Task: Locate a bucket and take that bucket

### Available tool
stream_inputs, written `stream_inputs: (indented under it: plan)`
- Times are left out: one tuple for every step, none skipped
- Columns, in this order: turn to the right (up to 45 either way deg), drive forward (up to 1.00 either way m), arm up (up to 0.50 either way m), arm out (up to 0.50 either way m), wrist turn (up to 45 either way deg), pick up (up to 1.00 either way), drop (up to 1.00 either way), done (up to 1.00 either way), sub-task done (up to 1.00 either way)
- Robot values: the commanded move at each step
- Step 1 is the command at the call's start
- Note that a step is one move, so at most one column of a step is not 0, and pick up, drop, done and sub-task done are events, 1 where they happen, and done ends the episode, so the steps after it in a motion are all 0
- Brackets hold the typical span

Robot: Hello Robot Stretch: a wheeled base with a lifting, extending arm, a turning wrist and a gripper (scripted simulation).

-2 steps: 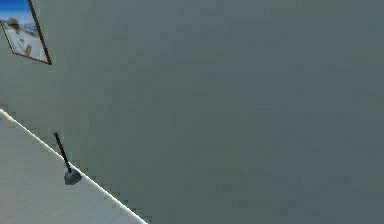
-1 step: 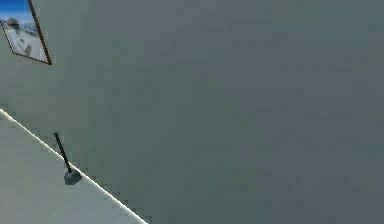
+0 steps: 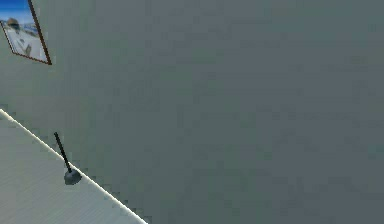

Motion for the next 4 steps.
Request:
stream_inputs:
  plan:
    - [0.0, 0.00, 0.00, 0.00, 33.0, 0.00, 0.00, 0.00, 0.00]
    - [0.0, 0.00, -0.30, 0.00, 0.0, 0.00, 0.00, 0.00, 0.00]
    - [0.0, 0.00, 0.00, 0.00, 0.0, 1.00, 0.00, 0.00, 0.00]
    - [0.0, 0.00, 0.10, 0.00, 0.0, 0.00, 0.00, 0.00, 0.00]
